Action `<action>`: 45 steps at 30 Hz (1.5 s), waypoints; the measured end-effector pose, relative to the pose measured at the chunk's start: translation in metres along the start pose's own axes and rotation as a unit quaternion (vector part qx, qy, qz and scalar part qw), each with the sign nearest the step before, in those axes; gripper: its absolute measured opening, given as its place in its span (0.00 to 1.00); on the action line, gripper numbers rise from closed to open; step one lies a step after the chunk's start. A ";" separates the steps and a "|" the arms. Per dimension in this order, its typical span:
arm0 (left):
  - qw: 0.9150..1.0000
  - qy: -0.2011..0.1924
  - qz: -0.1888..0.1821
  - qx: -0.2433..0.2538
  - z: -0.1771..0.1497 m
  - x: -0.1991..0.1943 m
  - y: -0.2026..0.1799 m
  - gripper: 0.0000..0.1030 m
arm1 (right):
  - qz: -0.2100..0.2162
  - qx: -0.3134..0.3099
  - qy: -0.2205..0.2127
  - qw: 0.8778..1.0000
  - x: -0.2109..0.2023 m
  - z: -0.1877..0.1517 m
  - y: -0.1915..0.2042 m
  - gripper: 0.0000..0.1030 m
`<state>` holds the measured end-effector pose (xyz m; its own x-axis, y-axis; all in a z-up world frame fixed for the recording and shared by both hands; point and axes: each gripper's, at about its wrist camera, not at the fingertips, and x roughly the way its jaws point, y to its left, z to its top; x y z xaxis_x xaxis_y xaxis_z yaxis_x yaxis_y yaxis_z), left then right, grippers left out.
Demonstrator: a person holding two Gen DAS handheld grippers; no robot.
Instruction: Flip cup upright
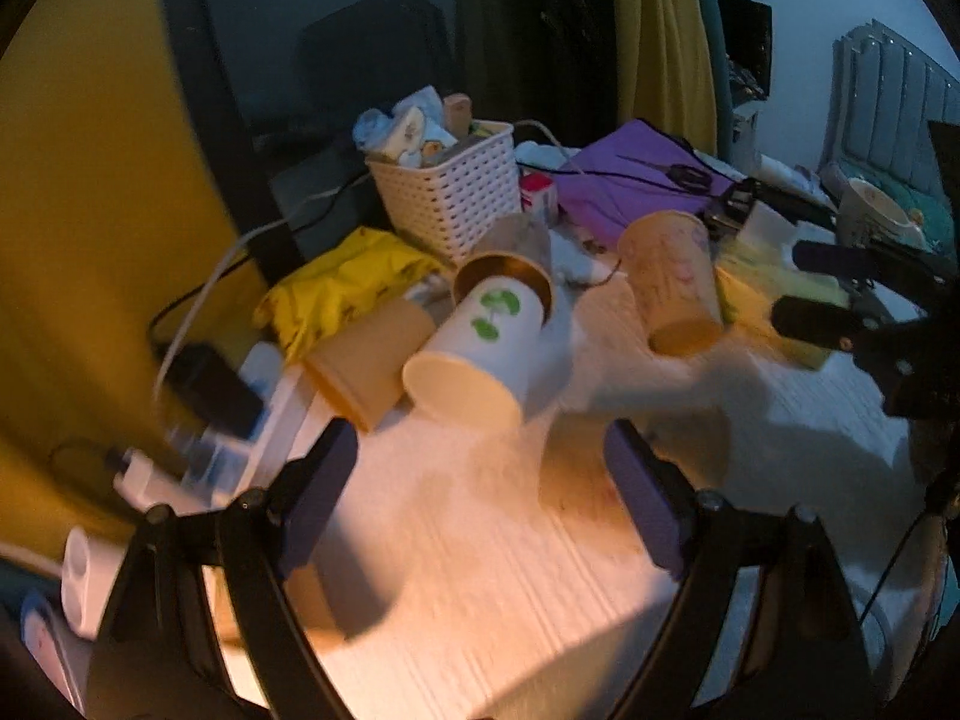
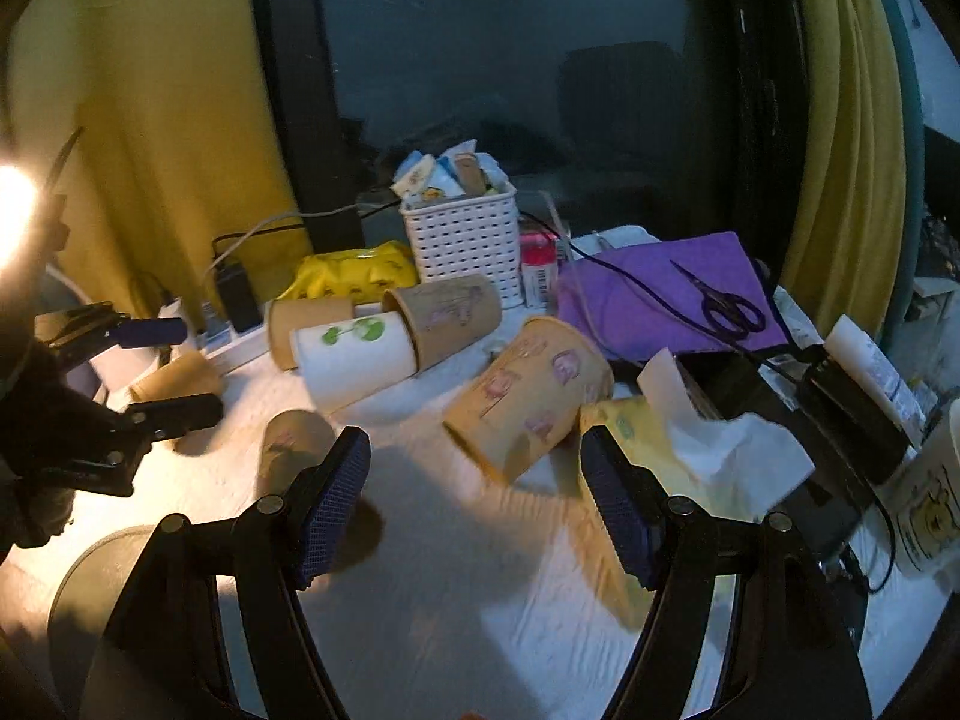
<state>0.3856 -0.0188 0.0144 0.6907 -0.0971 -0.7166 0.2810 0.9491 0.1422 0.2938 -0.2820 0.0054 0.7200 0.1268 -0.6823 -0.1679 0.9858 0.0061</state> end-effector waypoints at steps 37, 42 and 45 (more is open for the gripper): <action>0.999 0.024 -0.026 0.039 0.049 0.030 0.011 0.62 | -0.003 0.023 -0.020 1.000 -0.027 0.012 -0.002 0.74; 0.999 -0.004 -0.038 0.037 0.046 -0.024 0.010 0.62 | -0.002 0.009 -0.030 0.999 -0.053 0.011 0.015 0.74; 0.998 -0.017 -0.044 0.042 0.034 -0.058 0.002 0.62 | 0.005 0.000 -0.036 0.999 -0.071 0.005 0.025 0.74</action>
<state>0.3690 -0.0214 0.0796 0.6830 -0.1907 -0.7051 0.3956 0.9081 0.1376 0.2419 -0.2654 0.0582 0.7645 0.1433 -0.6286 -0.1748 0.9845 0.0118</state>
